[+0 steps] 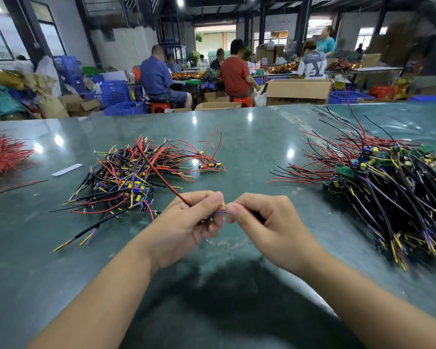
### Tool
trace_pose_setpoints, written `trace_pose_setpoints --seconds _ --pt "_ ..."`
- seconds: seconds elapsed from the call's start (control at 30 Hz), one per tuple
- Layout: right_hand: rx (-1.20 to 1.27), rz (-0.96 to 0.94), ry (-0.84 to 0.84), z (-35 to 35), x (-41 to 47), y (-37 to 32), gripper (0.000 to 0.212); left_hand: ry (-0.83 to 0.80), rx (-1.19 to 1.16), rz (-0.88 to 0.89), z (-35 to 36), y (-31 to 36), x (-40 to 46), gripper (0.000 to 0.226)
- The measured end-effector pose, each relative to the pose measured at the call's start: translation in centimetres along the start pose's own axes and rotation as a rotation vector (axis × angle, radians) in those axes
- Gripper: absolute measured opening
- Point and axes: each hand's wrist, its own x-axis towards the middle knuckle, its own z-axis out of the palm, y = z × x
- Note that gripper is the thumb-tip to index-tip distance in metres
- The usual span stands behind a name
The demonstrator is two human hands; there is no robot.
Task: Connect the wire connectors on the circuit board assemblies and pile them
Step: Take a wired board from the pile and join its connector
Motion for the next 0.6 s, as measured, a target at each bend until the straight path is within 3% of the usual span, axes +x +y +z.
trace_pose_setpoints --seconds 0.13,0.33,0.5,0.6 --pt "-0.08 -0.063 0.034 -0.1 -0.1 0.2 0.03 0.036 -0.008 -0.074 -0.2 0.4 0.0 0.029" --pt "-0.371 -0.041 0.138 -1.8 0.4 1.1 0.034 0.117 0.025 -0.22 -0.3 0.4 0.7 0.06" --pt "-0.117 0.08 0.231 -2.8 0.8 1.2 0.037 0.169 -0.003 -0.183 -0.9 0.7 0.8 0.071" --pt "-0.09 0.178 0.128 -4.1 1.3 1.3 0.042 0.122 0.042 -0.186 -1.4 1.2 0.6 0.077"
